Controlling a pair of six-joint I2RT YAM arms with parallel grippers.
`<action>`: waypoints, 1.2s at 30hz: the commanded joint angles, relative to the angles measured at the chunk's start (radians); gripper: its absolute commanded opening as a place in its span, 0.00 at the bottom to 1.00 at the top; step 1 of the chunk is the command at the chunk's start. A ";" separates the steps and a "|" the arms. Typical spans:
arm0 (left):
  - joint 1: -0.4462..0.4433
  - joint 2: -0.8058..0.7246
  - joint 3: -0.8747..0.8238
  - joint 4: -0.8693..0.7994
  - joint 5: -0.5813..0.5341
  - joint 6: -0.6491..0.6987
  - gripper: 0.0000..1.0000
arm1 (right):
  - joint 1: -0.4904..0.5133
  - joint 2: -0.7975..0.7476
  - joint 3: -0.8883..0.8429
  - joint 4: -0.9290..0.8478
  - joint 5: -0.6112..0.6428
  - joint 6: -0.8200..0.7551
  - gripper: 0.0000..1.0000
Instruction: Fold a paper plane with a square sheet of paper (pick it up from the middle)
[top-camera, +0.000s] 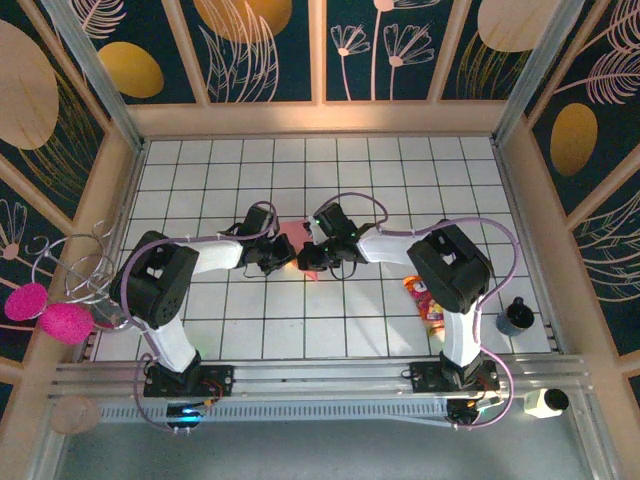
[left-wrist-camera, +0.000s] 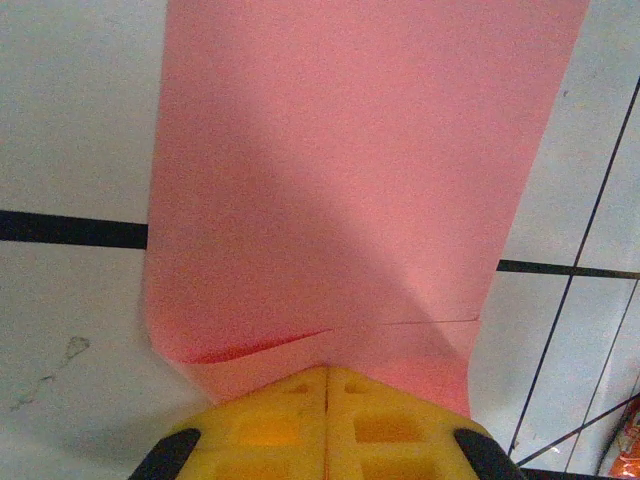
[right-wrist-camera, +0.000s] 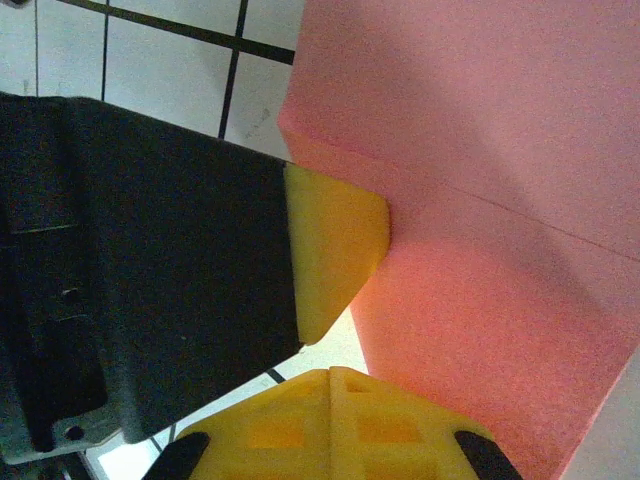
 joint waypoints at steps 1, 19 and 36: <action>-0.003 -0.003 0.018 -0.041 0.001 0.018 0.08 | -0.006 0.022 0.019 -0.037 0.003 0.009 0.00; -0.002 0.040 0.017 -0.086 -0.055 0.042 0.08 | -0.008 0.040 0.000 -0.071 0.027 -0.011 0.00; 0.000 0.099 0.013 -0.143 -0.127 0.080 0.08 | -0.007 -0.072 -0.136 -0.150 0.036 -0.091 0.00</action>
